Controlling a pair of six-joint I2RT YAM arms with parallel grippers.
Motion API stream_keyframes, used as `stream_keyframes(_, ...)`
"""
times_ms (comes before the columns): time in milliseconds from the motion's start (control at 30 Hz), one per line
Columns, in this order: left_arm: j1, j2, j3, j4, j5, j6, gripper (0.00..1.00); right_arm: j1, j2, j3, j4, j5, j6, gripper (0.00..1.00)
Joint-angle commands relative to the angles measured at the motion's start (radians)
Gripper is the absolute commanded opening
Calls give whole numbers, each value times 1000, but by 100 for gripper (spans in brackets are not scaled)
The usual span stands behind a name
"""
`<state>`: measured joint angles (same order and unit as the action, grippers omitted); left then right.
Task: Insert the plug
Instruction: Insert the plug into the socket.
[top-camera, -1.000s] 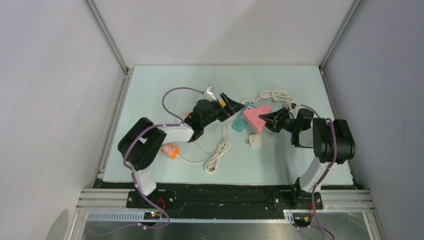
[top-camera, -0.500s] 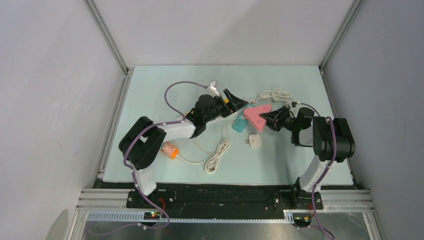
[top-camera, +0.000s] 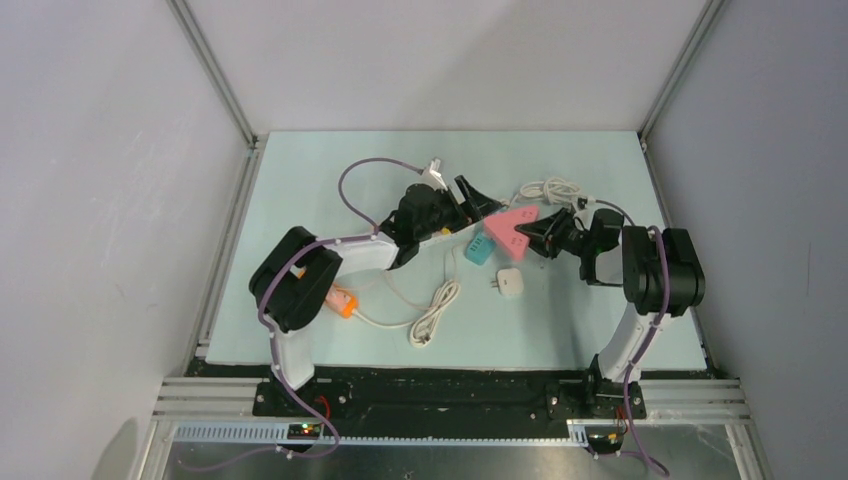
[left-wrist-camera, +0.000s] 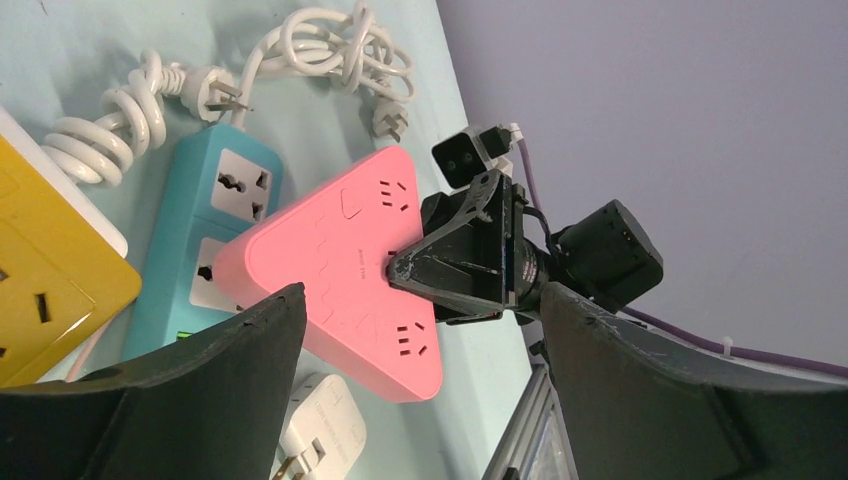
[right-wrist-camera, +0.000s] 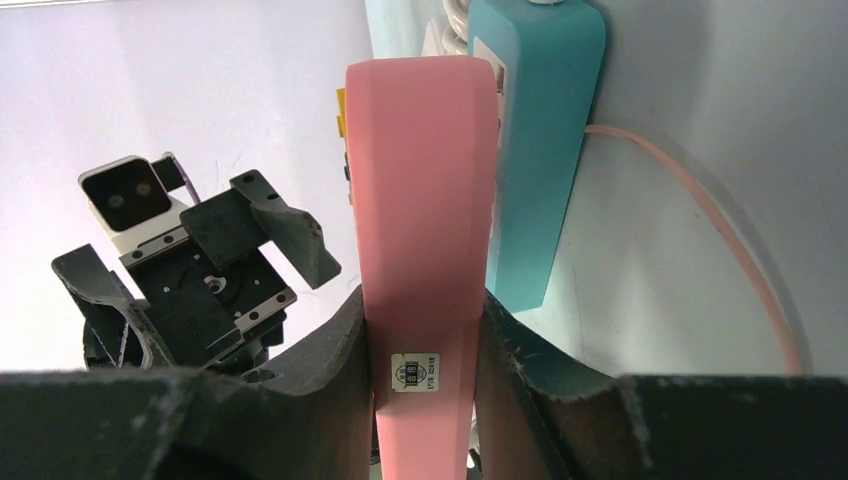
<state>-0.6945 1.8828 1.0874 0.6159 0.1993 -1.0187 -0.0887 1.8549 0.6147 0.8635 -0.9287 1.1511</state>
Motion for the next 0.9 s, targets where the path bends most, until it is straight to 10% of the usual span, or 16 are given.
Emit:
stream_keyframes(0, -6, 2, 30, 4, 19, 32, 90, 24, 35, 20, 63, -20, 17, 0)
stream_keyframes(333, -6, 6, 44, -1, 24, 41, 90, 44, 76, 3, 155, 8, 62, 0)
stream_keyframes(633, -6, 15, 58, -10, 31, 47, 90, 43, 155, -57, 594, 53, 335, 0)
stream_keyframes(867, -7, 12, 60, -12, 31, 46, 90, 50, 141, -73, 551, 94, 298, 0)
